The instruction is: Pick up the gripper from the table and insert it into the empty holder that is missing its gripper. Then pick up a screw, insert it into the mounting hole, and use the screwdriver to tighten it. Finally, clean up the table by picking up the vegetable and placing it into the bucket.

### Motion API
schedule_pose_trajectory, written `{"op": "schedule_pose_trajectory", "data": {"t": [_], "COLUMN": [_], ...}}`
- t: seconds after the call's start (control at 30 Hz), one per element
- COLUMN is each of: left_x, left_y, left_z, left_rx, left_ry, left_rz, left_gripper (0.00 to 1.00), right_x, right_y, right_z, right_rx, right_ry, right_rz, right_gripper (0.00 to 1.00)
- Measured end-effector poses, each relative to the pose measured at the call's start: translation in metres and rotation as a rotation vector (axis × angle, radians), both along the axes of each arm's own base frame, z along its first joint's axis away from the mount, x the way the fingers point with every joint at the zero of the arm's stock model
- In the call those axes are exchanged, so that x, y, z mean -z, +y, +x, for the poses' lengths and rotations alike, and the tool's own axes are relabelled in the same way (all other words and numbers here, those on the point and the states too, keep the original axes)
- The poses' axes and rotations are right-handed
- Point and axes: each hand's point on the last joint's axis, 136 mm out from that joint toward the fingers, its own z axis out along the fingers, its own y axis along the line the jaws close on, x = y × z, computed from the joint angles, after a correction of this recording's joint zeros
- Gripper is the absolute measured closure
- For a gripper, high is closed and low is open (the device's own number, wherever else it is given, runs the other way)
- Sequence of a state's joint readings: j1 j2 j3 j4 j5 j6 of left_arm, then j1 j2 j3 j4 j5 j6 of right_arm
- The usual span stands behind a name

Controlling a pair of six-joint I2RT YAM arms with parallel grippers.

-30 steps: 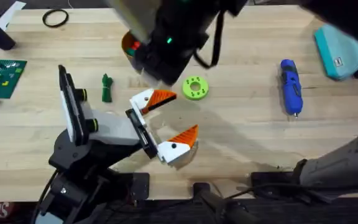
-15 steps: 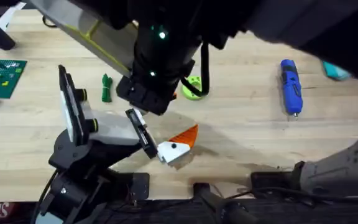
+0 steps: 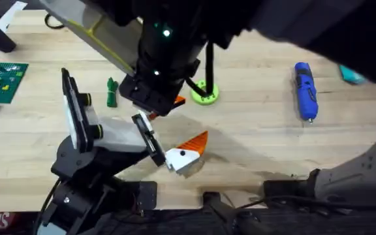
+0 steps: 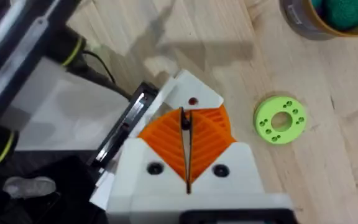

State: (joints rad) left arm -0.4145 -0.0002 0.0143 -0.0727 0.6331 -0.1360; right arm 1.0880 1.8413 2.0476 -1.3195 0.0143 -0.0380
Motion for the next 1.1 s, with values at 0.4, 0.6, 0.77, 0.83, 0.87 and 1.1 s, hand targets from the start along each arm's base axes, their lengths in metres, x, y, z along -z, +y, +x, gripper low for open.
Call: {"op": "schedule_pose_trajectory", "data": {"t": [0.4, 0.6, 0.77, 0.83, 0.87, 1.1], "left_x": [0.0, 0.0, 0.0, 0.0, 0.0, 0.0], "left_y": [0.0, 0.0, 0.0, 0.0, 0.0, 0.0], "left_z": [0.0, 0.0, 0.0, 0.0, 0.0, 0.0], "left_rx": [0.0, 0.0, 0.0, 0.0, 0.0, 0.0], "left_ry": [0.0, 0.0, 0.0, 0.0, 0.0, 0.0], "left_rz": [0.0, 0.0, 0.0, 0.0, 0.0, 0.0], "left_gripper": [0.016, 0.016, 0.016, 0.016, 0.016, 0.016], "right_x": [0.011, 0.011, 0.011, 0.011, 0.011, 0.011], "right_y": [-0.003, -0.004, -0.004, -0.004, -0.004, -0.004], "right_z": [0.015, 0.016, 0.016, 0.016, 0.016, 0.016], "right_rx": [0.034, 0.037, 0.037, 0.037, 0.037, 0.037], "right_ry": [-0.012, -0.016, -0.015, -0.015, -0.014, -0.014], "right_rz": [-0.035, -0.037, -0.037, -0.038, -0.038, -0.039], "right_gripper": [0.998, 0.998, 0.998, 0.998, 0.998, 0.998]}}
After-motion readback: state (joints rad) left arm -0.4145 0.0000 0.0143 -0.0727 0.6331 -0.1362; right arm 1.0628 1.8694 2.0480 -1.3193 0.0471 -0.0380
